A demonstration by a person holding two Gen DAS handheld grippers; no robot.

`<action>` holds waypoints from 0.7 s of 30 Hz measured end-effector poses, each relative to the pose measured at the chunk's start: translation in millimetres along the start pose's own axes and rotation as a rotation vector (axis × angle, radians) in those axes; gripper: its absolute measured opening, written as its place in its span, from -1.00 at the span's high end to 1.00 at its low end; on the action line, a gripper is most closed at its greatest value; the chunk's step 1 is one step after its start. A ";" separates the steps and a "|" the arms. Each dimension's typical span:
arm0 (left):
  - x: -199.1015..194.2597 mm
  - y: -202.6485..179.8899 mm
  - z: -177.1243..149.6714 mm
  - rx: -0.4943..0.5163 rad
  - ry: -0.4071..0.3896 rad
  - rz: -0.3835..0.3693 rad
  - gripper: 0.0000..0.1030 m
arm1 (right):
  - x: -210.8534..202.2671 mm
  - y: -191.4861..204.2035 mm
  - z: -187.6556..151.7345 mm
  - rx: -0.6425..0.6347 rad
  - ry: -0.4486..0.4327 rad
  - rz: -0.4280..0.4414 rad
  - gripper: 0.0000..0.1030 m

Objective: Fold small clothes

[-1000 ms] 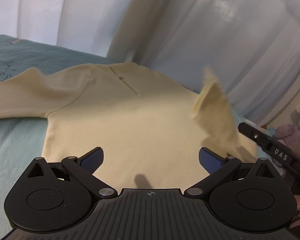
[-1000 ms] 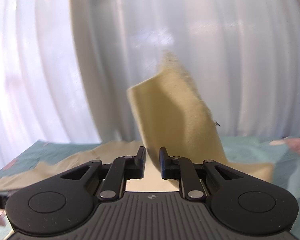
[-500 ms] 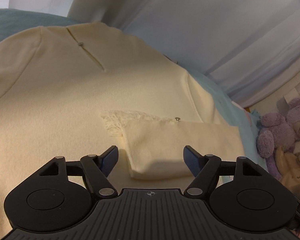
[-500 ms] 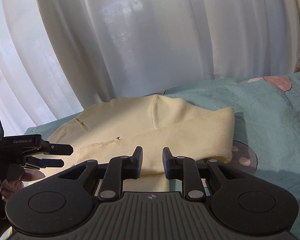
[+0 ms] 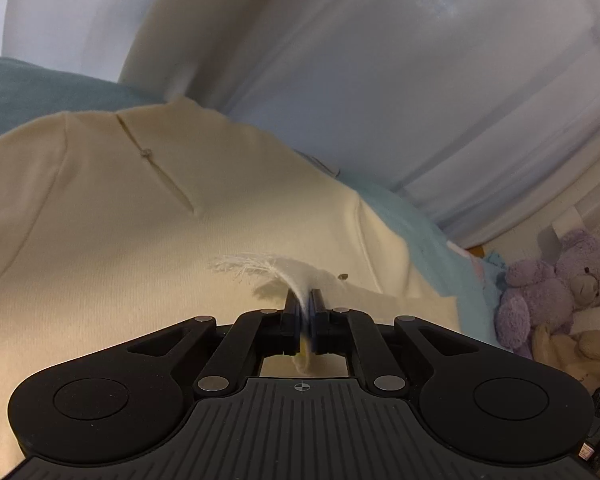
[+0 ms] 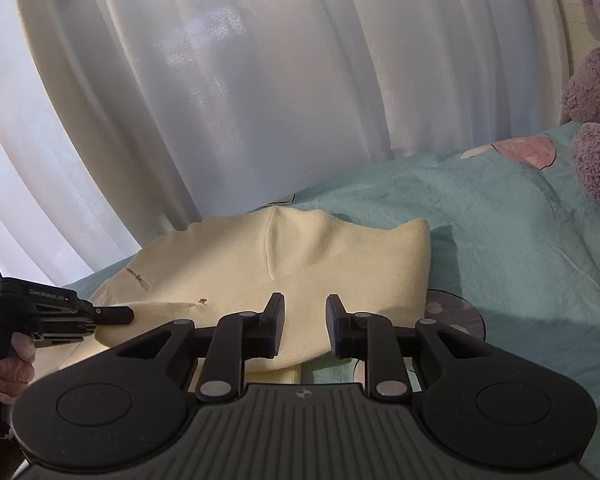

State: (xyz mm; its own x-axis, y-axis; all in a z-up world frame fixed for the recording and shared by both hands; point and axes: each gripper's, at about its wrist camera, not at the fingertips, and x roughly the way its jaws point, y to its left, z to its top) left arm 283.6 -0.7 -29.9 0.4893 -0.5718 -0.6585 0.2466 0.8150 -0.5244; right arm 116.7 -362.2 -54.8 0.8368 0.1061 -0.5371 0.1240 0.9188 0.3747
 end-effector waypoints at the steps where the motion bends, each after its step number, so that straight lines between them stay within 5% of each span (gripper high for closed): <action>1: -8.5 3.1 4.6 0.030 -0.030 0.039 0.88 | 3.0 0.5 0.5 -0.012 0.004 -0.009 0.58; 6: -26.8 39.8 16.2 0.111 -0.094 0.318 0.88 | 19.2 -2.2 7.9 -0.017 0.038 -0.015 0.48; 9: -21.0 66.1 10.9 0.046 -0.038 0.313 0.79 | 31.4 -0.1 12.6 -0.043 0.074 -0.018 0.27; 11: -16.4 76.0 7.1 0.011 -0.027 0.289 0.40 | 39.1 1.2 16.1 -0.052 0.090 -0.007 0.21; 14: -9.8 83.0 6.3 -0.029 -0.044 0.248 0.23 | 53.2 1.8 21.4 -0.044 0.119 0.011 0.18; 16: -6.0 85.6 8.4 -0.058 -0.047 0.227 0.35 | 63.6 1.6 24.8 -0.038 0.137 0.012 0.18; 17: -4.9 85.9 9.9 -0.062 -0.048 0.229 0.77 | 68.2 1.8 26.3 -0.036 0.144 0.010 0.18; 18: -3.7 85.5 12.3 -0.060 -0.050 0.243 0.87 | 73.0 1.4 28.2 -0.032 0.152 0.008 0.18; 21: -12.8 78.9 16.2 -0.011 -0.095 0.248 0.88 | 83.2 1.9 33.3 -0.028 0.160 0.004 0.18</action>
State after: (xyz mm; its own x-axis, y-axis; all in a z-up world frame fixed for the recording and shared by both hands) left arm 310.3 72.4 -54.1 0.6098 -0.3433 -0.7144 0.1011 0.9277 -0.3595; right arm 204.3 -364.3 -73.6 0.7415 0.1667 -0.6499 0.1040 0.9284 0.3567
